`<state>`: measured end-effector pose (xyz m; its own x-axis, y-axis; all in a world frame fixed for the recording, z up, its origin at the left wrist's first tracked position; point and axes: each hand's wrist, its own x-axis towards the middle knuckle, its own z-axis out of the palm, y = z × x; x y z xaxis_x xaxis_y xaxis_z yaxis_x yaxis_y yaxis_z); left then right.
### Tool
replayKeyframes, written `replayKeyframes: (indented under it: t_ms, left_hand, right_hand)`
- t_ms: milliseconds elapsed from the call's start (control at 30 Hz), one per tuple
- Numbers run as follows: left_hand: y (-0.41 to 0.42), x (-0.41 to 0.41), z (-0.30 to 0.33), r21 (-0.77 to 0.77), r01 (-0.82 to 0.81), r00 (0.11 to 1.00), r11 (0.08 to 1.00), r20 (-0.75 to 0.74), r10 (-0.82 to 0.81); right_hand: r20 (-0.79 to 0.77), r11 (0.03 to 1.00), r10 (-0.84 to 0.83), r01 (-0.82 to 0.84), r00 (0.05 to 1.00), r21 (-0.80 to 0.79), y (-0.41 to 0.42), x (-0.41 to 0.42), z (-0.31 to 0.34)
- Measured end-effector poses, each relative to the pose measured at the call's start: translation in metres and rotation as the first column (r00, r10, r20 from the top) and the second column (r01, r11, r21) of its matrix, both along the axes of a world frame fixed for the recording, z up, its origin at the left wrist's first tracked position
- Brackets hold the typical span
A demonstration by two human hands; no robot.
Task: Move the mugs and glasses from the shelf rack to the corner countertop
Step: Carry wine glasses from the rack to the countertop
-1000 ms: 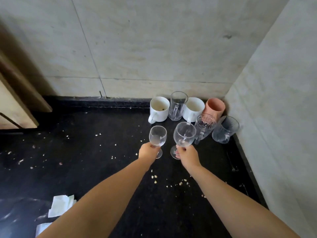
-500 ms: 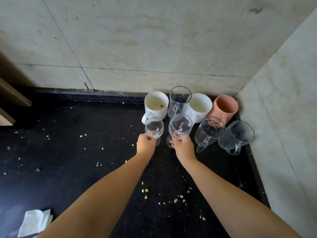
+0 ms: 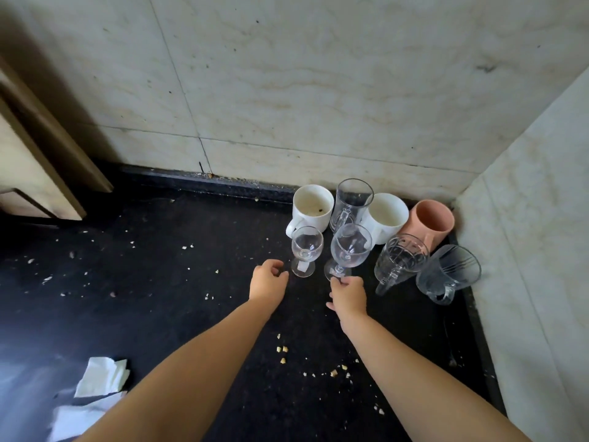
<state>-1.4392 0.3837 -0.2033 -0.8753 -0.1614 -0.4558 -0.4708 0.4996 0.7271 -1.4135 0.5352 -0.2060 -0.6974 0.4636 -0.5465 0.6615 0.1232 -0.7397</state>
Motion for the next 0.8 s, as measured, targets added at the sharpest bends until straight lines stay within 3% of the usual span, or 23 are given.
replayKeyframes:
  t_ms: [67,200,400,600,700,800]
  left_hand:
    - [-0.015,0.010,0.006,-0.042,0.012,1.000,0.999,-0.022,-0.013]
    - [-0.059,0.040,0.026,-0.149,-0.002,0.996,0.989,-0.092,-0.012]
    - [-0.153,0.133,0.061,-0.350,-0.113,0.985,0.930,-0.161,0.059]
    - [-0.271,0.297,0.096,-0.417,-0.353,0.933,0.838,-0.229,0.279]
    - [-0.322,0.395,0.111,-0.494,-0.459,0.888,0.738,-0.260,0.378]
    - [-0.363,0.494,0.121,-0.550,-0.545,0.831,0.633,-0.253,0.495]
  right_hand:
    - [0.078,0.994,0.109,-0.106,0.991,-0.039,-0.017,0.009,0.005]
    - [-0.008,0.923,0.380,-0.378,0.925,0.073,-0.069,0.019,0.031]
    - [-0.056,0.651,0.736,-0.682,0.675,0.334,-0.165,0.064,0.063]
    - [0.000,0.245,0.957,-0.808,0.290,0.535,-0.280,0.183,0.092]
    - [0.081,-0.026,0.996,-0.772,0.033,0.635,-0.339,0.249,0.106]
    - [0.103,-0.174,0.984,-0.694,-0.144,0.699,-0.396,0.321,0.121]
